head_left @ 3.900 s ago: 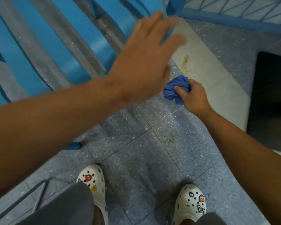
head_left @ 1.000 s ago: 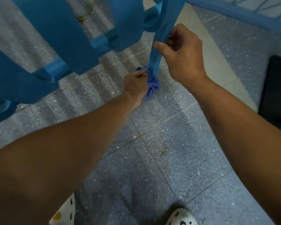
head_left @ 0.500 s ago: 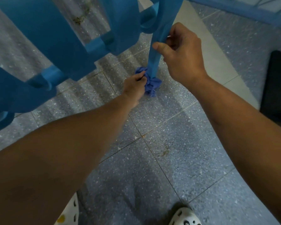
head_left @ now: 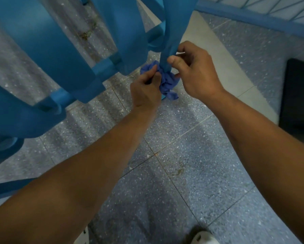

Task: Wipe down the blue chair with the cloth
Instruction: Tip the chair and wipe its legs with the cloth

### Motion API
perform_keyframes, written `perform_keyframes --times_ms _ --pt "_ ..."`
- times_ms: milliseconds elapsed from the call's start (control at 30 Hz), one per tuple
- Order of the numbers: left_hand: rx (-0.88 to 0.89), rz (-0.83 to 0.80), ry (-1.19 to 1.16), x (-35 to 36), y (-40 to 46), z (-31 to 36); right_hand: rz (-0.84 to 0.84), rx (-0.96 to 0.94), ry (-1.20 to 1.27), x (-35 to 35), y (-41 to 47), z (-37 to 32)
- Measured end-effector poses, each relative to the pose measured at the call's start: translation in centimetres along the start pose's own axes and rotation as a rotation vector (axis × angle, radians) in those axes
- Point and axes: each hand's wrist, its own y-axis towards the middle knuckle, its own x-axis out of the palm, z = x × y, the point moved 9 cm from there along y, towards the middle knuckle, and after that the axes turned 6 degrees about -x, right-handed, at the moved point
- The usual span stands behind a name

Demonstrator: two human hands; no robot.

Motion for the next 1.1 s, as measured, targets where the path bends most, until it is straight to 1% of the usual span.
perform_keyframes --times_ms 100,167,300,400,500,600,667,733,767,900,967,1033,1100 --pt "-0.097 -0.021 0.026 0.2 0.0 -1.4 -0.002 0.013 -0.007 -0.1 0.1 0.2" --pt "-0.156 -0.007 0.044 0.3 -0.4 -1.5 -0.003 0.010 -0.011 0.1 0.1 0.1" --pt "-0.116 0.055 0.000 0.5 -1.5 1.1 -0.023 0.061 0.003 0.2 -0.3 0.6" --pt "-0.087 0.045 -0.009 0.8 -2.6 2.8 -0.114 0.093 0.148 1.3 -1.4 0.0" --pt "-0.090 0.065 0.030 0.6 -4.3 3.6 -0.205 0.223 0.282 2.8 -3.9 0.1" --pt "-0.135 0.025 0.045 1.0 -6.3 3.8 -0.138 0.357 0.426 3.2 -5.9 0.5" --pt "-0.155 -0.003 0.051 1.2 -8.0 4.1 -0.053 0.384 0.412 2.2 -6.6 0.0" --pt "-0.138 -0.025 0.118 1.0 -9.8 4.8 0.011 0.419 0.379 1.1 -7.5 -0.4" --pt "-0.113 -0.064 0.156 1.1 -10.6 5.3 0.024 0.434 0.366 0.7 -7.9 -0.7" --pt "-0.017 -0.314 0.299 1.8 -14.8 7.7 0.053 0.429 0.315 -1.5 -9.5 -3.5" --pt "0.027 -0.451 0.447 2.0 -17.6 9.0 0.068 0.399 0.294 -2.8 -10.2 -5.5" --pt "0.029 -0.567 0.558 1.8 -20.6 10.2 0.124 0.362 0.258 -4.6 -10.5 -7.8" --pt "0.079 -0.638 0.652 1.0 -22.8 12.1 0.189 0.313 0.226 -6.6 -10.4 -10.5"
